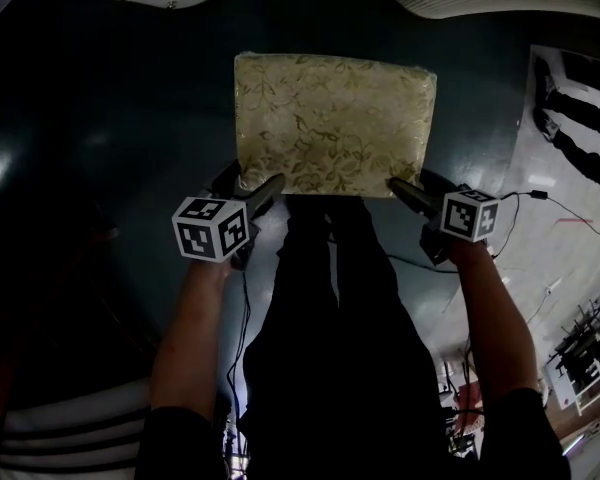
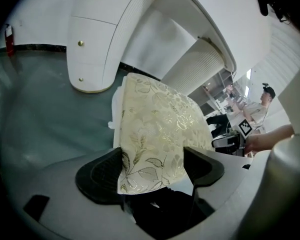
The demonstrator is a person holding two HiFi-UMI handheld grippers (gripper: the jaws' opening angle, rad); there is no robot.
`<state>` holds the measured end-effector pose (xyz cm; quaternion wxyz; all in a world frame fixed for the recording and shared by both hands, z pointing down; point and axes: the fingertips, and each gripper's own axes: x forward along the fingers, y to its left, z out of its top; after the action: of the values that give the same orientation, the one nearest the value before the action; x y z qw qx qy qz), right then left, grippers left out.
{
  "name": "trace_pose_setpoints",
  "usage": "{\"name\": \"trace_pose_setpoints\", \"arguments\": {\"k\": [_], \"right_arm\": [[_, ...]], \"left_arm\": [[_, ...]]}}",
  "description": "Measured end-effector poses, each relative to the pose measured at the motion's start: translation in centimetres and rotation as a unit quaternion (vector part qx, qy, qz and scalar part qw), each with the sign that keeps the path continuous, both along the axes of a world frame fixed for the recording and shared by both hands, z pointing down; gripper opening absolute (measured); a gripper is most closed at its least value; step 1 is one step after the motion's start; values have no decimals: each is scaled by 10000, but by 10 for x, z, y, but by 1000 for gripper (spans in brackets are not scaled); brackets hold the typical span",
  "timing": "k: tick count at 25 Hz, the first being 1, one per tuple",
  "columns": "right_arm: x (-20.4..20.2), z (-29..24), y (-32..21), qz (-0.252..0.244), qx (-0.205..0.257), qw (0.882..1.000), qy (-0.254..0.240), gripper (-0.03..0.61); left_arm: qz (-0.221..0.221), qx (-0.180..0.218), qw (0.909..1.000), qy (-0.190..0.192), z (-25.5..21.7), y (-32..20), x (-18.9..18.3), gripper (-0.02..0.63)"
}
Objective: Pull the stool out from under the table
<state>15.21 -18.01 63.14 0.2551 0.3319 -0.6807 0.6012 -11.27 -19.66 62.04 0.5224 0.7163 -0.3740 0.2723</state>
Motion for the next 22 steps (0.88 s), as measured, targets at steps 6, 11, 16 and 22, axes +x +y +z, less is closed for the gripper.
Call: {"name": "trace_pose_setpoints", "arguments": {"k": [6, 11, 16, 22], "right_arm": [[4, 1, -13, -176, 166, 9996, 123, 313], [5, 0, -14, -177, 157, 9995, 189, 313], [3, 0, -1, 11, -207, 9998, -45, 313], [11, -9, -2, -42, -56, 9999, 158, 312]], "left_arm": [[223, -259, 9994, -2, 3, 11, 4, 393], [365, -340, 9987, -66, 4, 13, 5, 393], [496, -243, 9985, -44, 1, 8, 5, 393], [-38, 289, 9995, -114, -16, -11, -24, 393]]}}
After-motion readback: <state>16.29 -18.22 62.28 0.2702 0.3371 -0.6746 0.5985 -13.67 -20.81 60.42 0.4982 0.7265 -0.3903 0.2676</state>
